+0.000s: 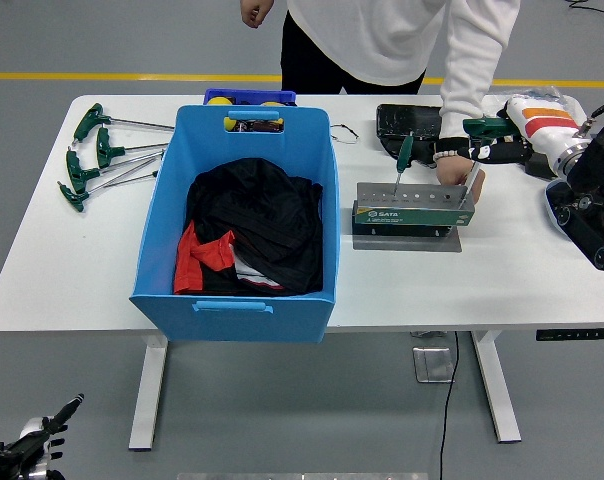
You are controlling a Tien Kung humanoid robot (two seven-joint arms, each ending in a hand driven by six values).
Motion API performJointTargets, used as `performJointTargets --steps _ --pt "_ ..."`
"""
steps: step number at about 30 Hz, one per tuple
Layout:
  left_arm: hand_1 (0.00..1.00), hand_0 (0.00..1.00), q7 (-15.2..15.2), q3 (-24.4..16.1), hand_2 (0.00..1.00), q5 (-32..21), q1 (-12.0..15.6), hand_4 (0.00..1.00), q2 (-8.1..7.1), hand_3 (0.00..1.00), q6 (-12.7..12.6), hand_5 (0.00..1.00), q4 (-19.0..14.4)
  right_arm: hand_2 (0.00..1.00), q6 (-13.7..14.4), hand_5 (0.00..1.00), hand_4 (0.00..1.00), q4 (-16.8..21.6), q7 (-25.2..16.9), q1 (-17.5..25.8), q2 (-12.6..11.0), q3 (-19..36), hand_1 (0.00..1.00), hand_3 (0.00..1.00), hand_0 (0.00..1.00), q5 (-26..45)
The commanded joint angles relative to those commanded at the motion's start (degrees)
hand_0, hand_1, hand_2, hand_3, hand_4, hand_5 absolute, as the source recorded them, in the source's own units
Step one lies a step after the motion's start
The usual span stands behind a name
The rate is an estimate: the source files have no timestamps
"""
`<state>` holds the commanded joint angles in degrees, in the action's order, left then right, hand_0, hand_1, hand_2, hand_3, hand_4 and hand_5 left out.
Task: Lift tool from toolbox,place it in box,lift tool from toolbox,place it in box
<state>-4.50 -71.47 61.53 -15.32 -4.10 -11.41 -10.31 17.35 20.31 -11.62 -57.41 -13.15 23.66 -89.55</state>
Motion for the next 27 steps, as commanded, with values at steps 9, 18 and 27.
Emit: performJointTargets --steps 9,18,27 --pt "0.87 0.809 0.0 -1.0 0.861 0.5 0.7 0.78 0.09 0.792 0.0 0.695 0.0 0.002 2.3 0.363 0.931 0.5 -1.6 -0.4 -0.7 0.1 0.002 0.002 0.002 -3.2" --pt "0.871 0.809 -0.3 -2.6 0.862 2.2 1.6 0.779 0.14 0.792 0.1 0.694 0.0 0.002 -0.6 0.105 0.641 2.3 -1.6 -0.5 -1.7 -0.4 0.002 0.002 0.002 -2.5" --pt "0.872 0.809 -0.2 -3.4 0.861 2.8 2.2 0.779 0.07 0.792 0.1 0.694 0.0 0.002 -2.0 0.002 0.696 5.7 0.4 -1.1 -3.2 0.8 0.002 0.002 0.002 -3.7"
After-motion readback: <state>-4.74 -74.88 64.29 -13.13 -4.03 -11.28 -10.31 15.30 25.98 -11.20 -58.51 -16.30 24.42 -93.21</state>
